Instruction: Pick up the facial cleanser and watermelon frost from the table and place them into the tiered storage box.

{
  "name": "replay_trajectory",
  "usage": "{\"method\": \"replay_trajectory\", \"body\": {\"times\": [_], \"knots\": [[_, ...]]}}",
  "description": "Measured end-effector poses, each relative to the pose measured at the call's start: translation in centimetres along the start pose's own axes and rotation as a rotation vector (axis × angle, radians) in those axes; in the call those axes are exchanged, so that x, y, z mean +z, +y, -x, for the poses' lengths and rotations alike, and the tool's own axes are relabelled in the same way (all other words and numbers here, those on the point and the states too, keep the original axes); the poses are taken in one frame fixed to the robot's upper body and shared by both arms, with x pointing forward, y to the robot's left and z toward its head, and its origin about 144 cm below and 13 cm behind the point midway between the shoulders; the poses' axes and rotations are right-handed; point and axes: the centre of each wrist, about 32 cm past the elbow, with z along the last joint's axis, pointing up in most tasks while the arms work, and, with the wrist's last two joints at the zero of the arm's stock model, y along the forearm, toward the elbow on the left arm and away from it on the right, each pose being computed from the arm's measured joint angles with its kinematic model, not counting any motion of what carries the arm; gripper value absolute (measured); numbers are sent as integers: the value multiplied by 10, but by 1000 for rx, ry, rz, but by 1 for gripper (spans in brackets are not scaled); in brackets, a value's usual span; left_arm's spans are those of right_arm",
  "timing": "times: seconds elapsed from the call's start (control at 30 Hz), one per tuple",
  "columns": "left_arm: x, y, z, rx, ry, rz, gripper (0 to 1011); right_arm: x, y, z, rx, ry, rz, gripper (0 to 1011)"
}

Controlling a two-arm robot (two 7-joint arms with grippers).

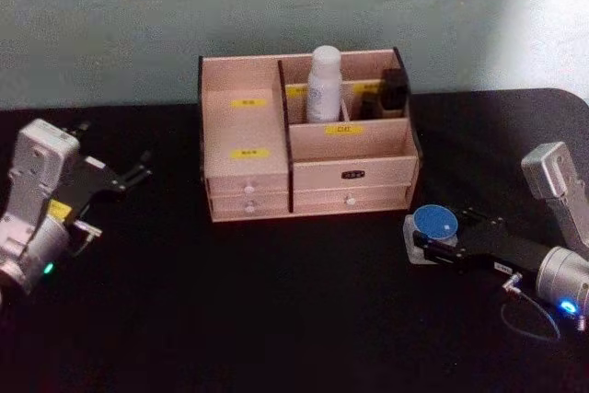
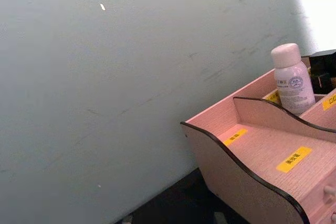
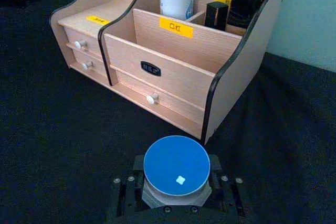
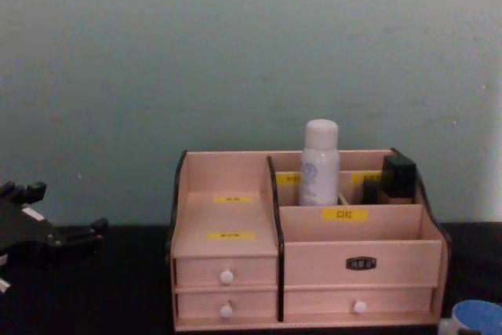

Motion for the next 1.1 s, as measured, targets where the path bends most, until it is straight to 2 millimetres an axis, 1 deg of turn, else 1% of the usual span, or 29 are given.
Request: {"method": "replay_trajectory", "body": {"times": [0.6, 0.87, 1.1], "knots": [[0, 0, 0, 0, 0, 0, 1001, 0, -1, 0, -2, -13, -17, 712], [0, 0, 0, 0, 0, 0, 1001, 11, -3, 3, 29, -13, -56, 712], [0, 0, 0, 0, 0, 0, 1001, 24, -5, 8, 83, -14, -81, 712]]}}
